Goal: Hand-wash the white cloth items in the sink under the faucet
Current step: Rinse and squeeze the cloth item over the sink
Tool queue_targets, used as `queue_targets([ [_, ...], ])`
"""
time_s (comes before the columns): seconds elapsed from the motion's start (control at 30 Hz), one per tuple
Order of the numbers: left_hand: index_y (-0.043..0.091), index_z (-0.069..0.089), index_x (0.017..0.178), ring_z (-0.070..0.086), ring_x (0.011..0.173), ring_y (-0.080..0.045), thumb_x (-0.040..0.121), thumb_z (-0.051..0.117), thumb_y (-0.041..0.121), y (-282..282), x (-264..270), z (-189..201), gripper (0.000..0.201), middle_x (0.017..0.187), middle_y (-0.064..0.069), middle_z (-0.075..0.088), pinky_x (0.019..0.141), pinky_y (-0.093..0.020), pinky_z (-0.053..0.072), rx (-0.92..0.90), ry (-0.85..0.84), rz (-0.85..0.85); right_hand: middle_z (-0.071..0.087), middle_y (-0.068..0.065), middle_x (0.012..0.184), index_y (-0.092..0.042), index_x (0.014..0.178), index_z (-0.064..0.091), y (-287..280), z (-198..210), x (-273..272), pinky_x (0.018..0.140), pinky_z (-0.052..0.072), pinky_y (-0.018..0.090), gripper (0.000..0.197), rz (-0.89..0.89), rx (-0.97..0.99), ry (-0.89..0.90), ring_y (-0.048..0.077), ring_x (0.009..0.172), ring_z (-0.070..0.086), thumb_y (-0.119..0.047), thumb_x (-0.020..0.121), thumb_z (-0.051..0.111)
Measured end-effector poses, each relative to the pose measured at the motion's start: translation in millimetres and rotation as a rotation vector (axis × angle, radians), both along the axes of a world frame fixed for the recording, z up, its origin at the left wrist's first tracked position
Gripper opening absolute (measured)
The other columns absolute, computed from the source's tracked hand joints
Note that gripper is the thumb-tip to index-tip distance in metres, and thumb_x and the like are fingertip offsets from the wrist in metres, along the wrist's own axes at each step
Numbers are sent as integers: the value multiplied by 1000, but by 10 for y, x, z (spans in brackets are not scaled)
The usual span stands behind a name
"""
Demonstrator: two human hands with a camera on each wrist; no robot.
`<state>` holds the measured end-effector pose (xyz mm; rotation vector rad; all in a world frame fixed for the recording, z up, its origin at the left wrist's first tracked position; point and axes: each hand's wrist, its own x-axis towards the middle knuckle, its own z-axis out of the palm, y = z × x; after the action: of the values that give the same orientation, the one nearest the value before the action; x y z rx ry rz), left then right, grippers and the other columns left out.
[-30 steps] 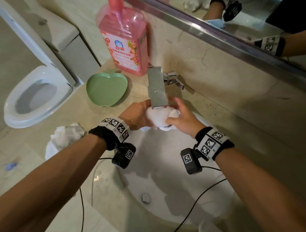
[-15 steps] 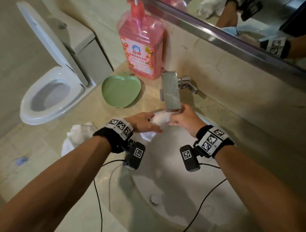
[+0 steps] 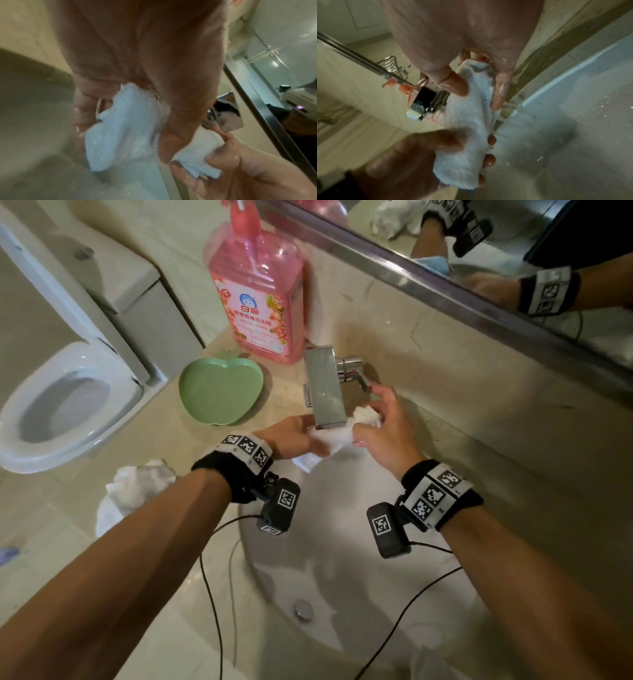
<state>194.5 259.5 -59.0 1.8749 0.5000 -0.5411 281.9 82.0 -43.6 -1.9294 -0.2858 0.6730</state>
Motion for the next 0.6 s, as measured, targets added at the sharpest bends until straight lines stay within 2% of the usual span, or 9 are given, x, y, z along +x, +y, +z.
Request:
queue_targets([
  [0.07, 22, 56, 132, 61, 110, -18, 69, 86, 33, -39, -51, 24, 70, 120, 4, 66, 95, -28, 44, 108, 54, -57, 56, -8, 115, -34, 147, 31, 29, 3, -93, 72, 53, 24, 90, 61, -41, -40, 5, 94, 60, -6, 73, 73],
  [0.1, 21, 58, 129, 63, 104, -19, 66, 87, 39, -90, -84, 35, 72, 115, 3, 67, 88, -26, 44, 214, 76, -100, 53, -11, 112, -33, 150, 26, 41, 19, -132, 73, 53, 24, 94, 72, -42, -19, 2, 95, 57, -4, 74, 73],
  [0.17, 19, 63, 122, 65, 98, -23, 64, 87, 45, -194, -169, 46, 68, 111, -1, 69, 76, -24, 42, 504, 68, -225, 51, -11, 113, -30, 154, 21, 31, 65, -196, 82, 59, 34, 97, 81, -27, 96, 6, 100, 57, 0, 77, 72],
  [0.23, 17, 63, 119, 66, 97, -27, 71, 82, 41, -230, -266, 99, 58, 111, -6, 70, 71, -26, 42, 698, 4, -318, 54, 3, 128, -20, 150, 37, -18, 129, -273, 92, 58, 42, 79, 112, -8, 270, 19, 111, 60, 1, 81, 71],
  [0.3, 18, 59, 118, 66, 97, -30, 79, 74, 35, -202, -367, 232, 45, 109, -8, 69, 70, -29, 43, 789, -93, -374, 61, 11, 130, -15, 127, 63, -112, 195, -365, 97, 55, 44, 44, 193, -19, 379, 26, 114, 64, -8, 85, 74],
  [0.4, 20, 54, 118, 64, 90, -34, 80, 65, 23, -196, -490, 482, 39, 103, -8, 65, 69, -38, 51, 836, -267, -492, 71, 14, 106, -11, 99, 65, -277, 322, -475, 85, 59, 38, 20, 266, -17, 437, 27, 99, 70, -21, 86, 76],
  [0.47, 20, 51, 119, 62, 86, -35, 80, 62, 19, -251, -560, 651, 41, 104, -8, 59, 67, -40, 49, 852, -353, -592, 70, 10, 100, -11, 98, 59, -357, 422, -515, 78, 57, 34, 25, 309, -30, 465, 22, 93, 68, -23, 84, 78],
  [0.53, 20, 51, 120, 60, 86, -34, 81, 62, 18, -309, -602, 803, 41, 103, -7, 56, 65, -42, 49, 858, -444, -659, 71, 9, 111, -10, 115, 59, -418, 513, -573, 83, 55, 37, 42, 414, -86, 440, 22, 100, 69, -21, 81, 81],
  [0.6, 18, 53, 119, 59, 84, -33, 81, 63, 18, -374, -619, 931, 39, 99, -7, 54, 63, -44, 50, 865, -543, -700, 74, 10, 112, -9, 118, 64, -457, 578, -666, 90, 55, 36, 50, 526, -121, 428, 22, 105, 71, -24, 76, 84],
])
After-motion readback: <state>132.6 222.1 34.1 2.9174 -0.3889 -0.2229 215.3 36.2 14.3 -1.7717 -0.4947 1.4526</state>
